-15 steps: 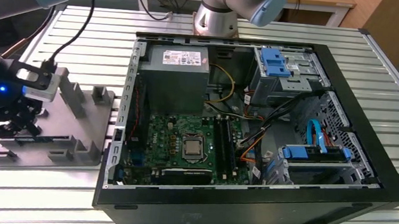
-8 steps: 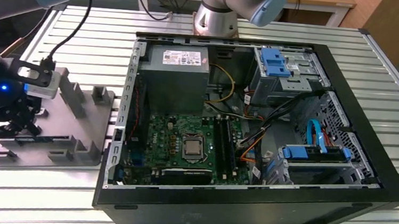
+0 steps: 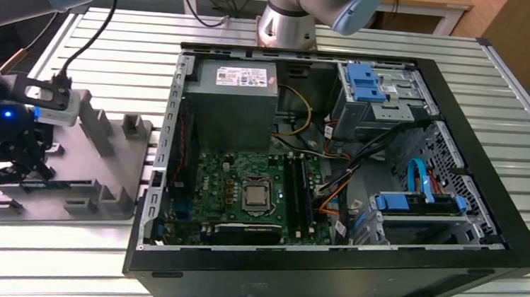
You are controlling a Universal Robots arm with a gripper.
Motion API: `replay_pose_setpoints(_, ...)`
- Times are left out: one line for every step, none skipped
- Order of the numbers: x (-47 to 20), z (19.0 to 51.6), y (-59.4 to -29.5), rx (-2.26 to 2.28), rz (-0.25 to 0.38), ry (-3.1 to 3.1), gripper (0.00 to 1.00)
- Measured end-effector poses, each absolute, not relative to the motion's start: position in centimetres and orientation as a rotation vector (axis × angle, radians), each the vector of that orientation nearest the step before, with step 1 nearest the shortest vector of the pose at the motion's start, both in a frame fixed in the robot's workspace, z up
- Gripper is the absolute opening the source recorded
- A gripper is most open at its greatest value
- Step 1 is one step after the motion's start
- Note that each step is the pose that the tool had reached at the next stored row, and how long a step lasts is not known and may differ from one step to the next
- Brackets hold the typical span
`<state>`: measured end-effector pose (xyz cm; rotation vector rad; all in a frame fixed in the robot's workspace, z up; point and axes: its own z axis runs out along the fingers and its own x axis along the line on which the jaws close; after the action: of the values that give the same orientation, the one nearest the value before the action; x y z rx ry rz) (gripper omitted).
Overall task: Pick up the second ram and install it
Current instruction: 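Pick up the second ram and move it above second insertion slot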
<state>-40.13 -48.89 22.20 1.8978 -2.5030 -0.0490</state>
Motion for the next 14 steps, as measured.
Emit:
replay_pose_setpoints(-40.13, 22.20, -48.89, 1.908, -0.049, -2.495, 0.10)
replay_pose_setpoints(-40.13, 22.20, -48.89, 1.919, -0.049, -2.486, 0.10)
replay_pose_setpoints(-40.12, 22.20, -48.89, 1.930, -0.049, -2.478, 0.10)
replay_pose_setpoints(-40.13, 22.20, -48.89, 1.940, -0.049, -2.470, 0.10)
replay_pose_setpoints(-40.13, 22.20, -48.89, 1.951, -0.049, -2.461, 0.10)
replay_pose_setpoints(-40.13, 22.20, -48.89, 1.961, -0.049, -2.453, 0.10)
replay_pose_setpoints(-40.13, 22.20, -48.89, 1.971, -0.049, -2.444, 0.10)
replay_pose_setpoints(-40.13, 22.20, -48.89, 1.981, -0.049, -2.436, 0.10)
replay_pose_setpoints(-40.13, 22.20, -48.89, 1.992, -0.049, -2.427, 0.10)
replay_pose_setpoints(-40.13, 22.20, -48.89, 2.002, -0.049, -2.419, 0.10)
replay_pose_setpoints(-40.13, 22.20, -48.89, 2.012, -0.049, -2.410, 0.10)
replay_pose_setpoints(-40.13, 22.20, -48.89, 2.022, -0.049, -2.402, 0.10)
replay_pose_setpoints(-40.13, 22.20, -48.89, 2.031, -0.049, -2.394, 0.10)
replay_pose_setpoints(-40.12, 22.20, -48.89, 2.041, -0.049, -2.385, 0.10)
